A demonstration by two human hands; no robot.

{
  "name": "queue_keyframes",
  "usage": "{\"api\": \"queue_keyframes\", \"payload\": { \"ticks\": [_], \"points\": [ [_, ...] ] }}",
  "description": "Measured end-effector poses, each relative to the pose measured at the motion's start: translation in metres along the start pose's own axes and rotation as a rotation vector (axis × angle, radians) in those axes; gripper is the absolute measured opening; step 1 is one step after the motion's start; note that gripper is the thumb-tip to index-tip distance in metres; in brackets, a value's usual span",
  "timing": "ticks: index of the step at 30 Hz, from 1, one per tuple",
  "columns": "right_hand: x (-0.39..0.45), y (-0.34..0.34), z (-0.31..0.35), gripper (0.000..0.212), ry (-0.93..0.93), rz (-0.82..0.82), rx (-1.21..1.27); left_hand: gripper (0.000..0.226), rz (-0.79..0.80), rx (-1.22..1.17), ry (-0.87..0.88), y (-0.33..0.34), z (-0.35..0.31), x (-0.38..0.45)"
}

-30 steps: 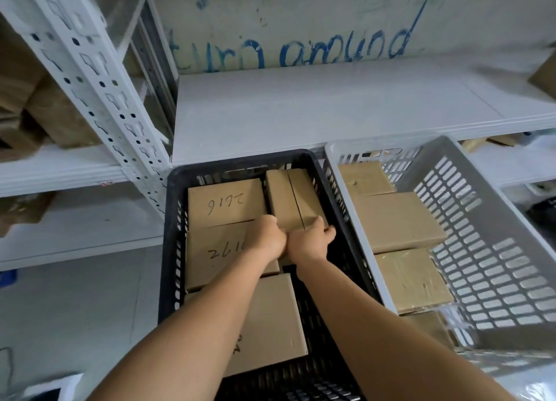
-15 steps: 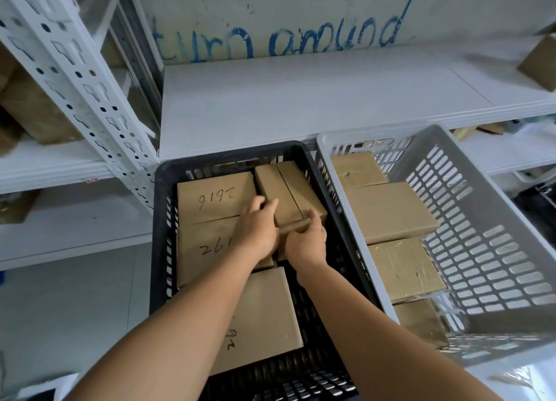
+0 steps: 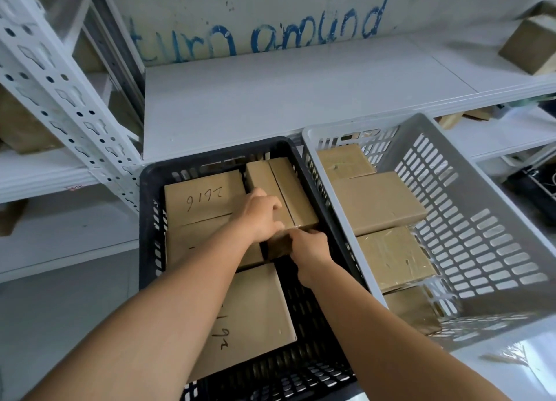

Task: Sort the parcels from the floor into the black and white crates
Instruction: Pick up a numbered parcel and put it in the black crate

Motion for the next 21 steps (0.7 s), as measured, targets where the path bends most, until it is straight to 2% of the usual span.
{"api": "queue_keyframes", "payload": {
  "ticks": [3, 7, 10, 12, 14, 16, 19, 21],
  "points": [
    [0.013, 0.006, -0.008, 0.053, 0.077, 0.002, 0.098, 0.037, -0.013, -0.072, -0.074, 0.0, 0.001, 0.004],
    [0.007, 0.005, -0.002, 0.034, 0.108, 0.029, 0.148, 0.029, -0.11, -0.09, -0.092, -0.003, 0.006, 0.015],
    [0.014, 0.008, -0.001, 0.03, 0.127, 0.029, 0.151, 0.066, -0.067, -0.063, -0.125, -0.003, 0.015, 0.029],
    [0.016, 0.009, -0.001, 0.03, 0.135, 0.012, 0.14, 0.095, 0.048, -0.052, -0.153, -0.001, 0.022, 0.036],
    [0.019, 0.01, -0.004, 0.026, 0.162, 0.005, 0.137, 0.11, 0.151, -0.046, -0.16, 0.001, 0.026, 0.041],
    [0.022, 0.014, -0.008, 0.024, 0.194, 0.023, 0.161, 0.108, 0.147, -0.04, -0.136, 0.0, 0.028, 0.051],
    [0.023, 0.016, -0.009, 0.019, 0.242, 0.023, 0.232, 0.086, 0.03, -0.037, -0.084, -0.007, 0.026, 0.068],
    [0.021, 0.017, -0.01, 0.021, 0.247, 0.006, 0.244, 0.083, 0.002, -0.042, -0.06, -0.008, 0.024, 0.077]
  ]
}}
Point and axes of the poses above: each hand's wrist, its own x-axis towards the middle knuckle, its own y-axis out of the palm, z = x × y, the point moved 7 cm from there along x, towards the middle knuckle, and after that the axes turned 13 degrees about -z, right-handed, at the moved point
